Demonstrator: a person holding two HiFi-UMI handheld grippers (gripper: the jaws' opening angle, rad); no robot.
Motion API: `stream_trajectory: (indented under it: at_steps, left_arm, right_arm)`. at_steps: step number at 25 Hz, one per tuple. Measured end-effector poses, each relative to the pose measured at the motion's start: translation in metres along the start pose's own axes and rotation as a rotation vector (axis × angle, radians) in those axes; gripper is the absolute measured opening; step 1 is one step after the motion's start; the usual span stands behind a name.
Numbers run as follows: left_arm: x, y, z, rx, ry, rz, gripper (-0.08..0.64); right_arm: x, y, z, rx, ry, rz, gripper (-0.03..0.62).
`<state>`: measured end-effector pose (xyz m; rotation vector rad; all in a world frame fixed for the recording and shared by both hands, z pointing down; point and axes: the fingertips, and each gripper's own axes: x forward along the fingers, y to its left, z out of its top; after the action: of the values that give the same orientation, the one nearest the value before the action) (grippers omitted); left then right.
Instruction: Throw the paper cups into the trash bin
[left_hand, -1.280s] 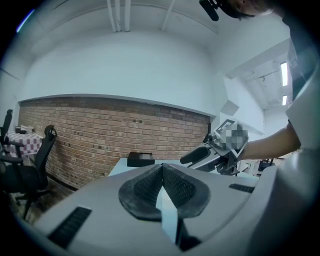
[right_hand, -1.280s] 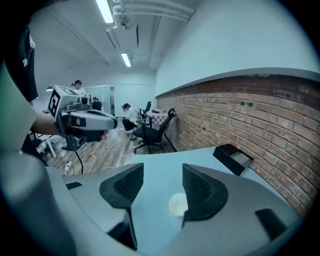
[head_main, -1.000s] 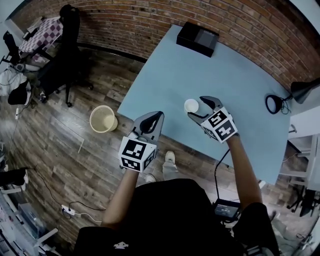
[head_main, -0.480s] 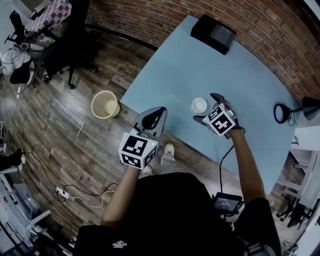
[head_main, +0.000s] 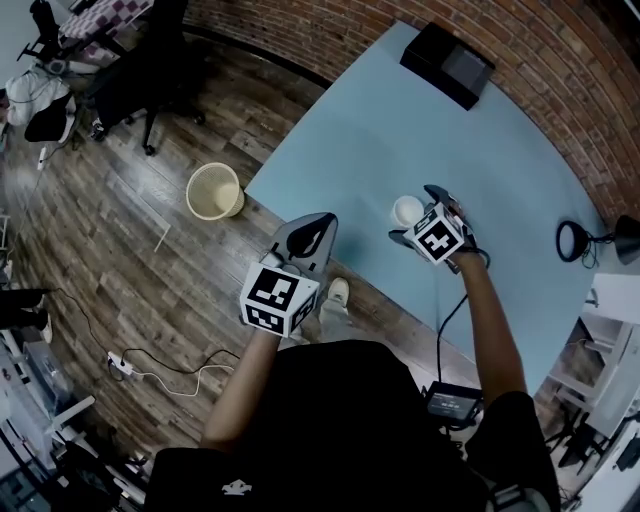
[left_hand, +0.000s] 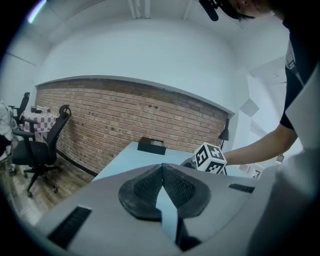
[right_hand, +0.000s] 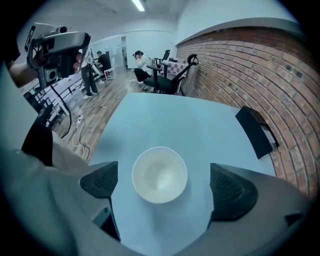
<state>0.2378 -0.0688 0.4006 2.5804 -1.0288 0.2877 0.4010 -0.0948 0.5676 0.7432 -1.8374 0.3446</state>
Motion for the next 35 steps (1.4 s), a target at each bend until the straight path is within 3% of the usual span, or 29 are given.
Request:
stream_trajectory:
  at_steps: [8,18,29,35]
  left_arm:
    - [0.001,0.008,-0.008,-0.025,0.013,0.024,0.009]
    - [0.004,0.012,-0.005,-0.02,0.011,0.03,0.008]
    - [0.006,0.01,-0.004,-0.02,0.009,0.025,0.009]
    - [0.002,0.01,-0.003,-0.013,0.003,0.04,0.009]
  right_arm:
    - [0.014,-0.003,-0.005,-0.026,0.041,0.023,0.543]
    - [0.019,0.003,-0.006,0.023,0.062,0.082,0.537]
    - [0.017,-0.001,-0.006,0.014,0.066,0.06,0.394]
    - [0.015,0.002,-0.006,0.003,0.066,0.069,0.368]
